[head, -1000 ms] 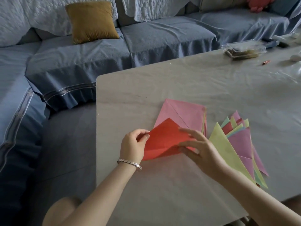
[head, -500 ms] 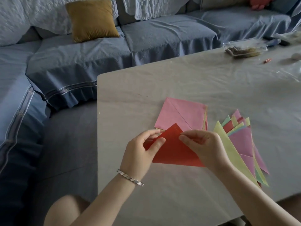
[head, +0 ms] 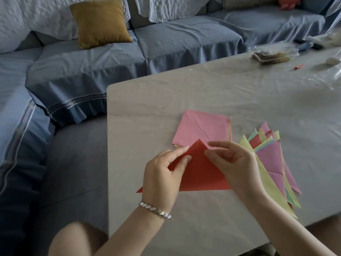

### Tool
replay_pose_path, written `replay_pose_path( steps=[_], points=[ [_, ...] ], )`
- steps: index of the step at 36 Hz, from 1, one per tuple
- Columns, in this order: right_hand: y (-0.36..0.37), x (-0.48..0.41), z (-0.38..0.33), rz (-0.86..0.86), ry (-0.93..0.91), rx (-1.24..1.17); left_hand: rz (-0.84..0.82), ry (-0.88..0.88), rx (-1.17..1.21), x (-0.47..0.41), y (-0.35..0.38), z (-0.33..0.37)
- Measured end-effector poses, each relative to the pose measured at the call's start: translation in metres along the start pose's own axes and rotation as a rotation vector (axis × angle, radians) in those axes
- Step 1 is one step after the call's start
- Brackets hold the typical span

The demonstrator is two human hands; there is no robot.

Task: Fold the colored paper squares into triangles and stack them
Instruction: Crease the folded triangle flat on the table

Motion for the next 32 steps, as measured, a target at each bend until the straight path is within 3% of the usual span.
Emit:
replay_pose_path(
  steps=[11,26,32],
  points=[
    [-0.002,0.0057,-0.0071,-0.019,-0.028,0.025,0.02,0.085,-0.077,0.0002,-0.0048,0.0066],
    [-0.0023,0.0051,-0.0065,-0.036,-0.031,0.073,-0.001,0.061,-0.049,0.0008,-0.0062,0.0065],
    [-0.0041,0.0008,-0.0068,-0.14,-0.036,0.167,-0.065,0.014,-0.057,-0.0022,-0.0074,0.0071]
  ],
)
Point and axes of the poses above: each hand's wrist, its own x-axis away from the middle knuckle, its own y-axis out of the palm, z = x × y, the point moved 2 cm from there along -x, towards the middle knuckle, and after that the axes turned 1 degree about -x, right-handed, at the moved point
